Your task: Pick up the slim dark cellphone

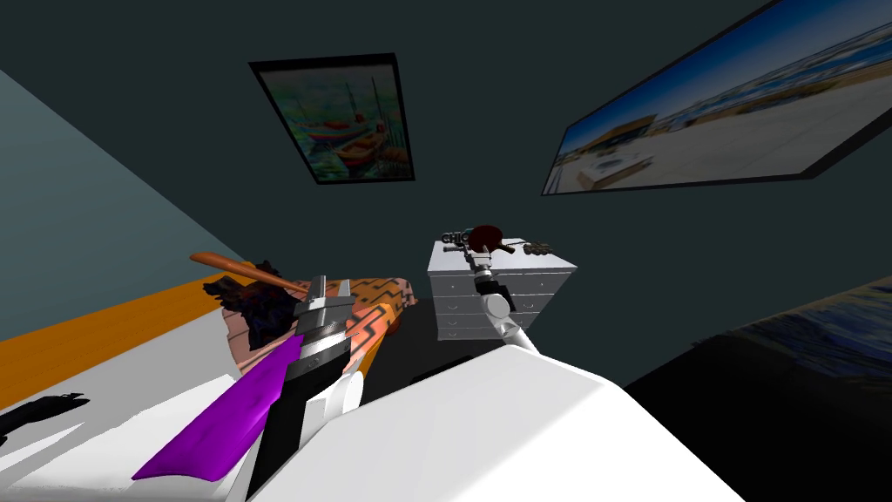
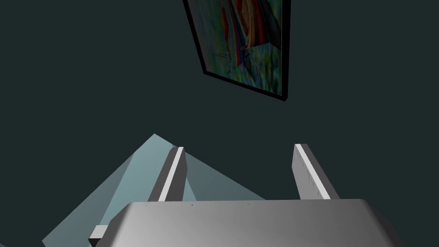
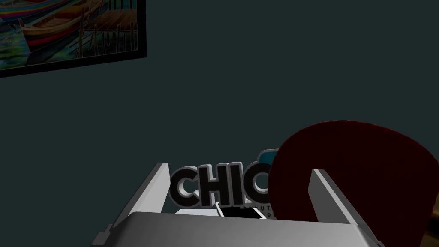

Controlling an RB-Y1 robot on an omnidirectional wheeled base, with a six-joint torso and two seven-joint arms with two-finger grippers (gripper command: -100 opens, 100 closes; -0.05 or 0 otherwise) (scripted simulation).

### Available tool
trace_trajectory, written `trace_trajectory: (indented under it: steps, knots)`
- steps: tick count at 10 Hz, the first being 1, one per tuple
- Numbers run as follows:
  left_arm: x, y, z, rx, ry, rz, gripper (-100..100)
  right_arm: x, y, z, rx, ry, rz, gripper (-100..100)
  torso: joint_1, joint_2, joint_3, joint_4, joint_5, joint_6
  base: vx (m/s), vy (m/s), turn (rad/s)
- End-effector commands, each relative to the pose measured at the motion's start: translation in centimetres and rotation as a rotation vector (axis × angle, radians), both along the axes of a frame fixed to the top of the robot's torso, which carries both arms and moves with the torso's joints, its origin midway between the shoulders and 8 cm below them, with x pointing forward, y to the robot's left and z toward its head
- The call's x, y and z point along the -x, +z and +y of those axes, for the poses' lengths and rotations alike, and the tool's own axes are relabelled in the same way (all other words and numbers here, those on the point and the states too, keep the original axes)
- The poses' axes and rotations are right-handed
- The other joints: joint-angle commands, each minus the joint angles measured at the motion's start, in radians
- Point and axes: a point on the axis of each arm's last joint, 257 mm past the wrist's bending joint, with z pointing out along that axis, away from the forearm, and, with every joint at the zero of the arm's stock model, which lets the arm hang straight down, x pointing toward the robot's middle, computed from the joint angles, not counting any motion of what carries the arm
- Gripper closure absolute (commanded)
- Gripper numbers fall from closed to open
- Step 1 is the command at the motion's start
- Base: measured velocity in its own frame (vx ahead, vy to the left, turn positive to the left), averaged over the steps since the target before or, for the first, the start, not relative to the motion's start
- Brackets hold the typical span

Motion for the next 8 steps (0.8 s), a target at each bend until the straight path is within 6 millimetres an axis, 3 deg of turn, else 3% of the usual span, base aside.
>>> trace_trajectory:
  steps: [1, 2, 8]
  knots:
    - [0.0, 0.0, 0.0, 0.0, 0.0, 0.0, 0, -0.2, -0.2, -0.1, -0.032, 0.015, 0.007, -100, 0.0, 0.0, 0.0, 0.0, 0.0, 0.0, 0.0, 0.0, 0.0]
    - [0.0, 0.0, 0.0, 0.0, 0.0, 0.0, 0, -0.8, 0.0, 0.8, -0.079, 0.059, 0.0, -100, -0.001, 0.0, 0.0, 0.0, 0.0, 0.0, 0.001, 0.012, -0.032]
    - [0.0, 0.0, 0.0, 0.0, 0.0, 0.0, 0, -2.0, -0.9, 1.5, -0.245, 0.156, 0.028, -100, 0.0, 0.0, 0.0, 0.0, 0.0, 0.0, 0.002, 0.012, -0.017]
